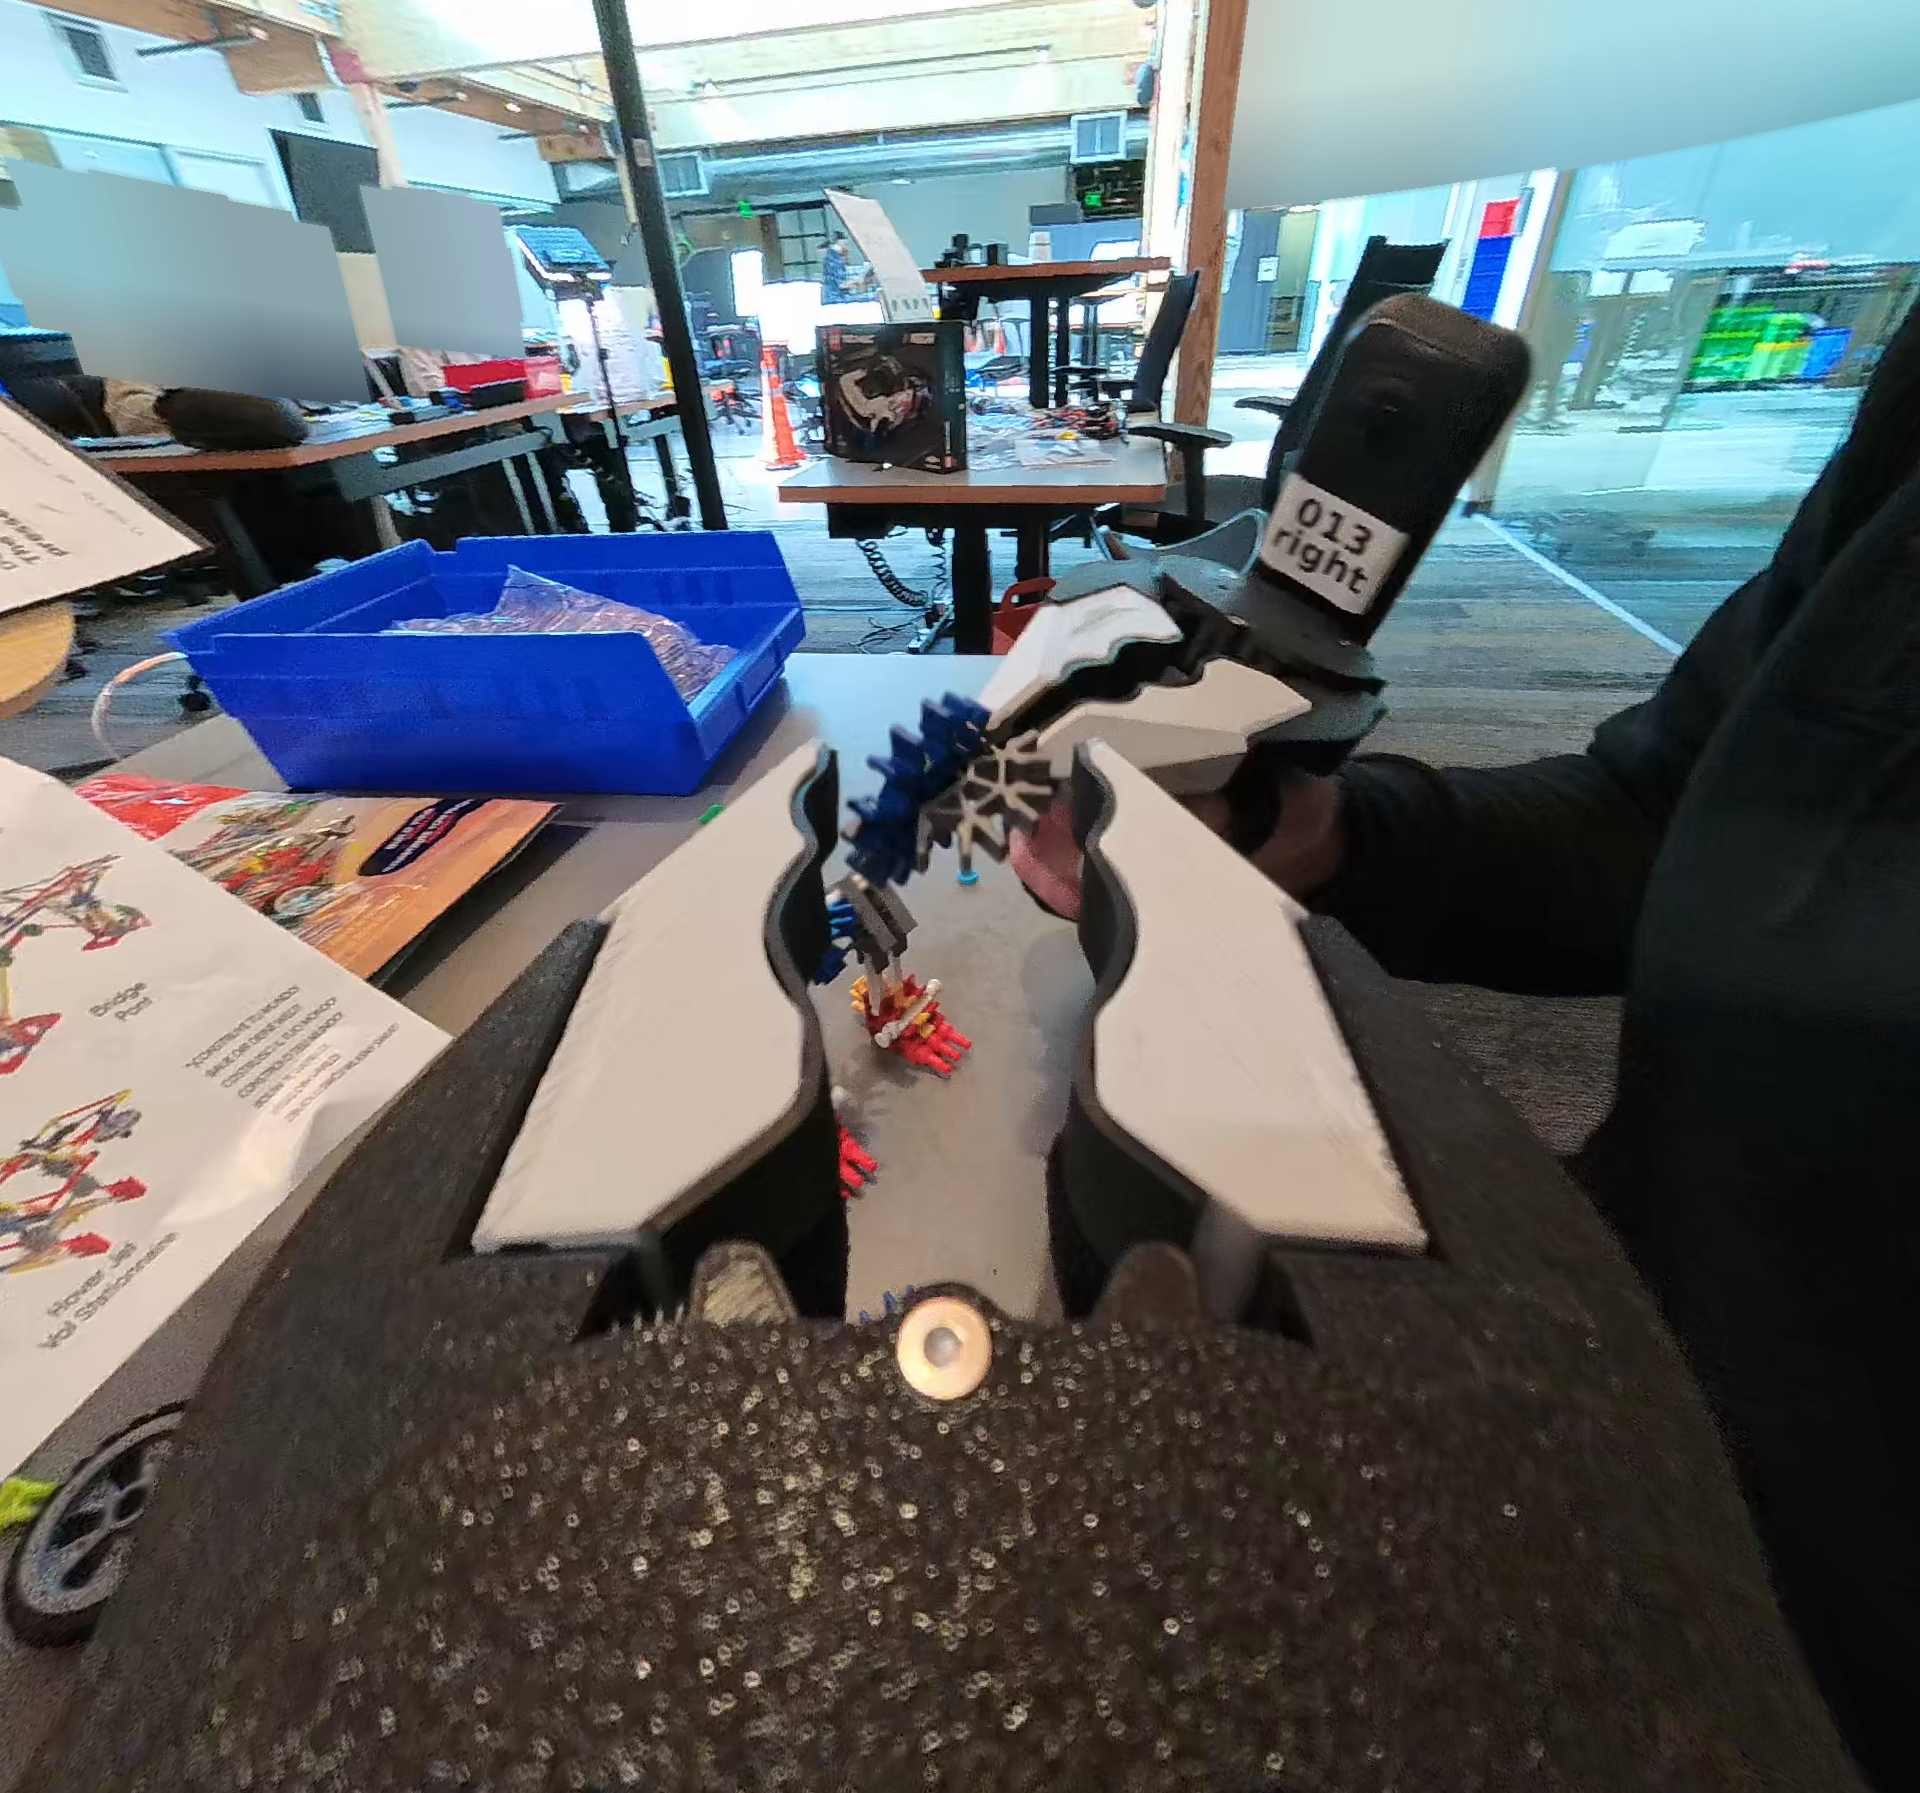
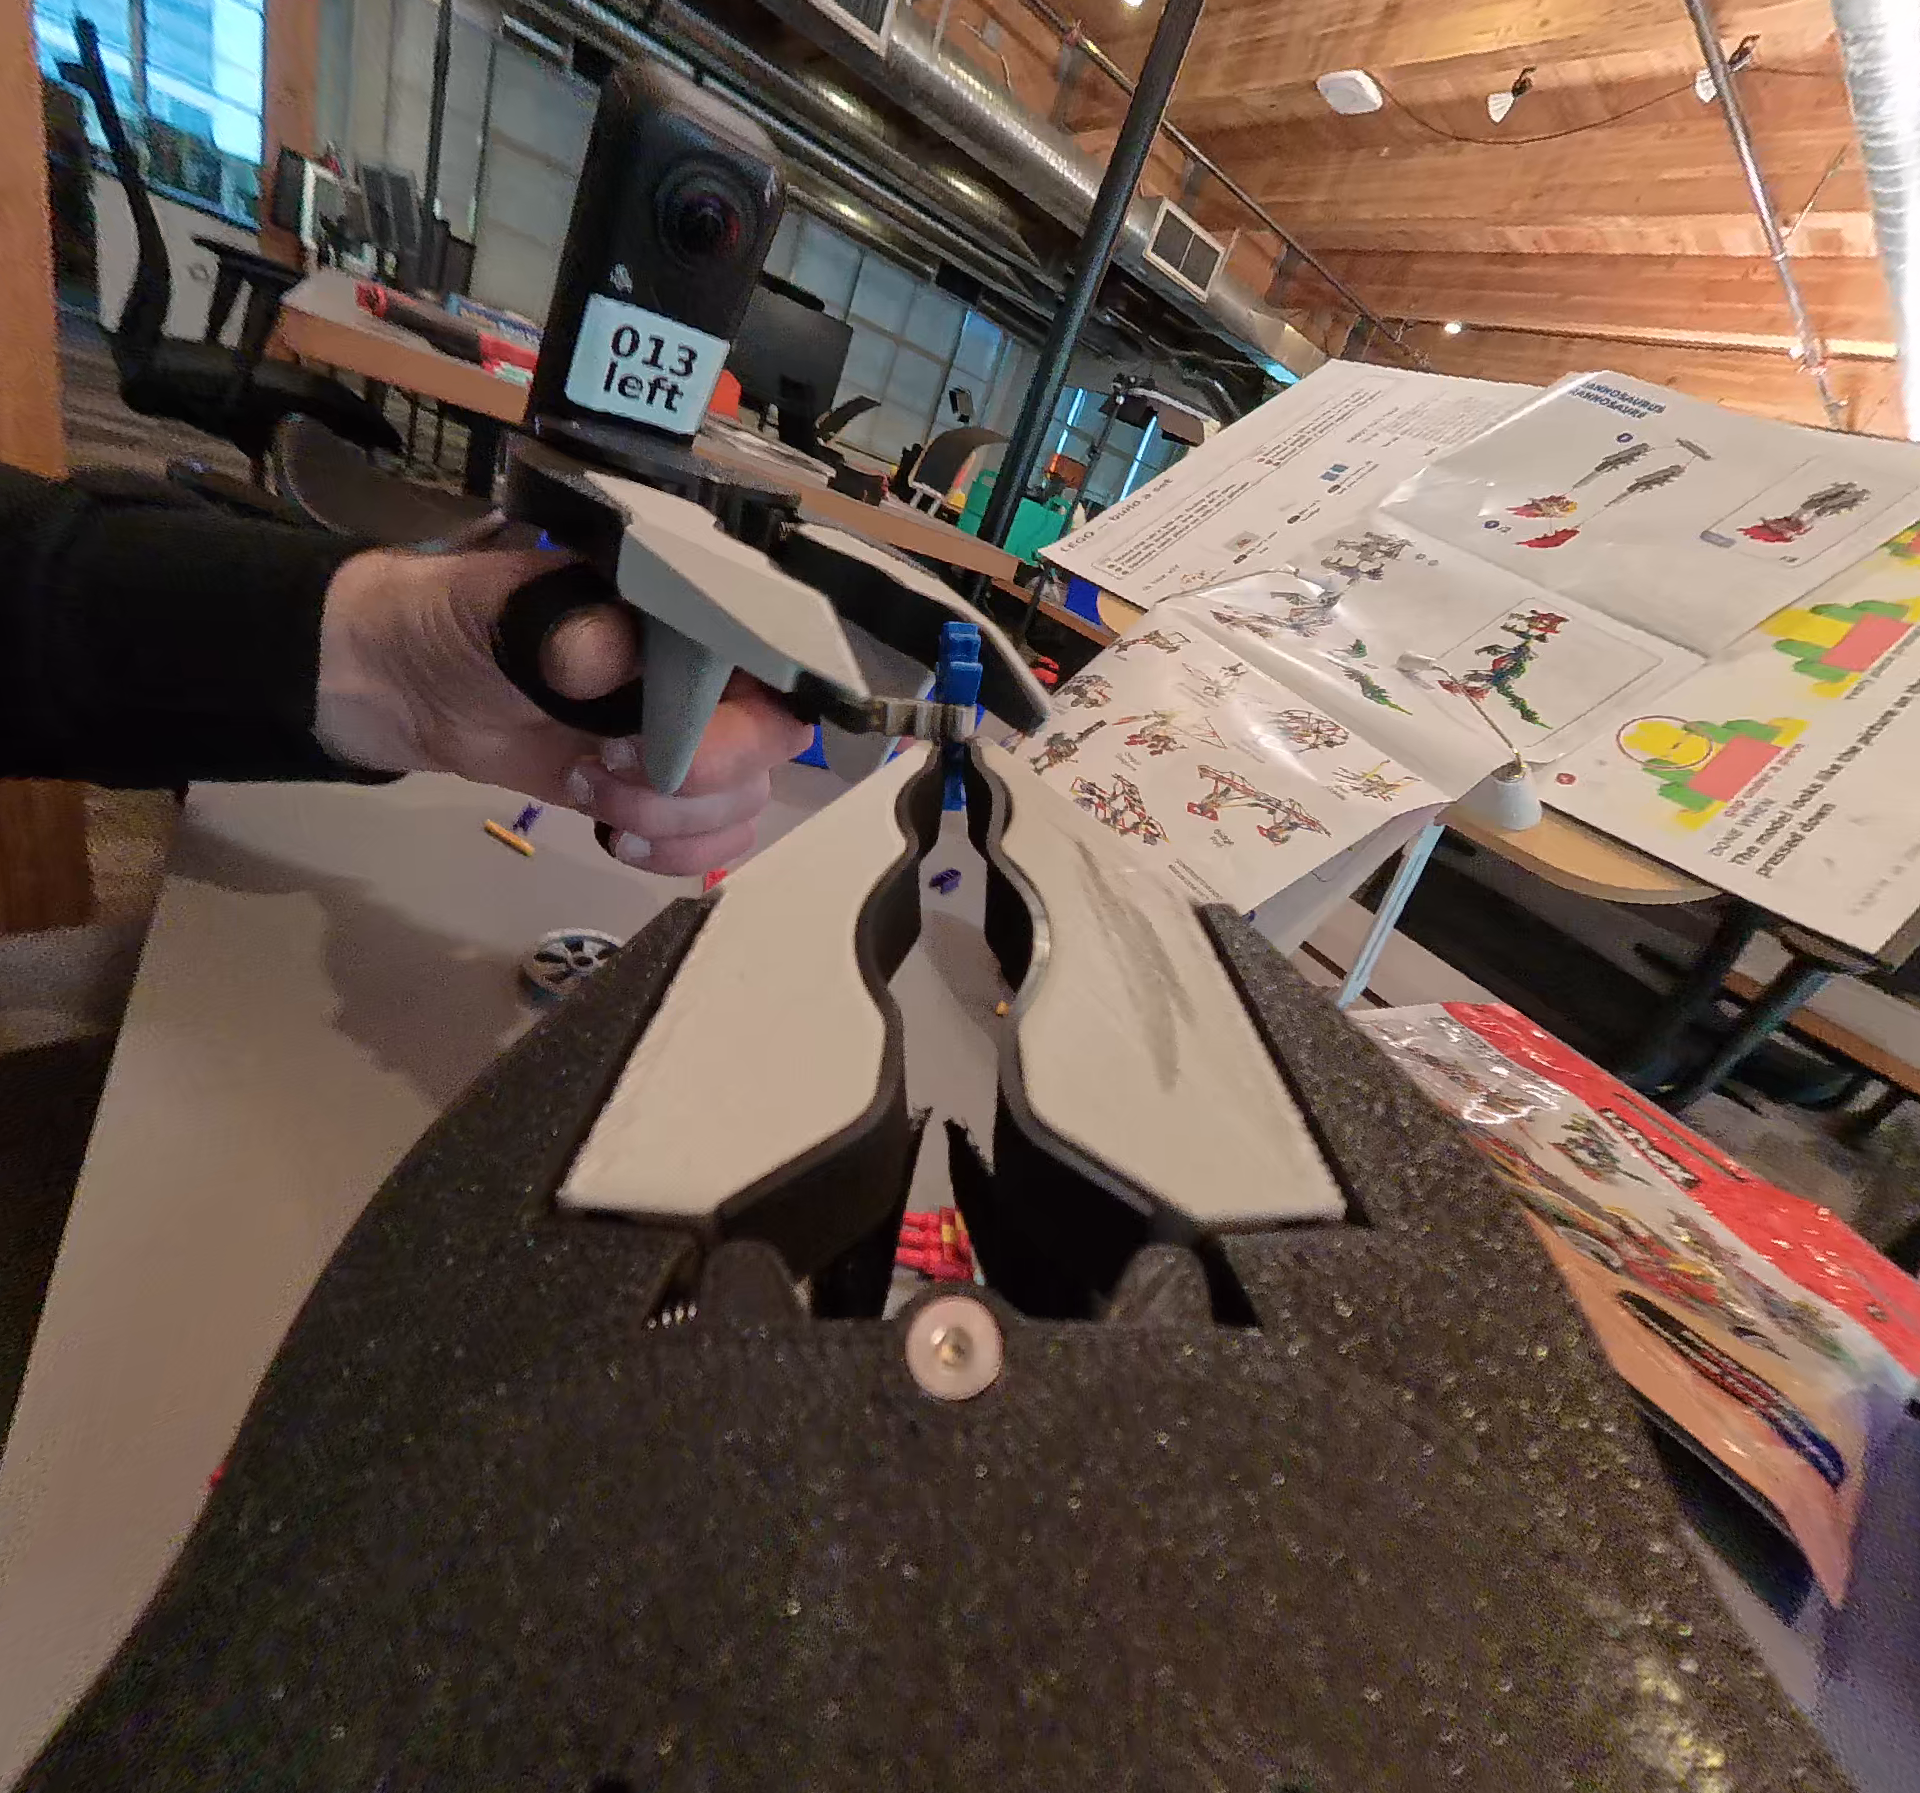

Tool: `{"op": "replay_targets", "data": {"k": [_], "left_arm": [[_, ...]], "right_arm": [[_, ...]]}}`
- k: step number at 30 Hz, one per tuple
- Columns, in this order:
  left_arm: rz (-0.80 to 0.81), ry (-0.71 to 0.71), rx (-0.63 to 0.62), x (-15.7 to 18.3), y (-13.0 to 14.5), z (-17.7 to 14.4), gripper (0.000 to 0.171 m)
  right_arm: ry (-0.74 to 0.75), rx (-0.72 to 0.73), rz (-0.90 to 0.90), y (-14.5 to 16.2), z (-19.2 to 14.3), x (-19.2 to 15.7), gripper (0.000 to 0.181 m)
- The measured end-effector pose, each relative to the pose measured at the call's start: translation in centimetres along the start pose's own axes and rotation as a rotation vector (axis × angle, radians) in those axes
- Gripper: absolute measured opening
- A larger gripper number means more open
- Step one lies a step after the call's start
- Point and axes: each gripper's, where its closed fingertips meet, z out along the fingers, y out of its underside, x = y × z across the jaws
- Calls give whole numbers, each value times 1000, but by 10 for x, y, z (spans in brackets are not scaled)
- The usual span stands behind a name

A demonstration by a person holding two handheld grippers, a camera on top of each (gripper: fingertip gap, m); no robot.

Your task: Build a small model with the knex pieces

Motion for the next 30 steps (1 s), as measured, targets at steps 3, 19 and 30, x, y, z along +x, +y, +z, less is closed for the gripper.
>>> {"op": "replay_targets", "data": {"k": [3,19,30], "left_arm": [[25,-36,-11,-2,2,4,41],[60,-101,-127,-7,21,-3,39],[102,39,-436,33,91,22,39]], "right_arm": [[21,-27,-59,4,2,-2,2],[103,24,33,-4,-10,24,0],[143,-96,273,10,-79,68,6]]}}
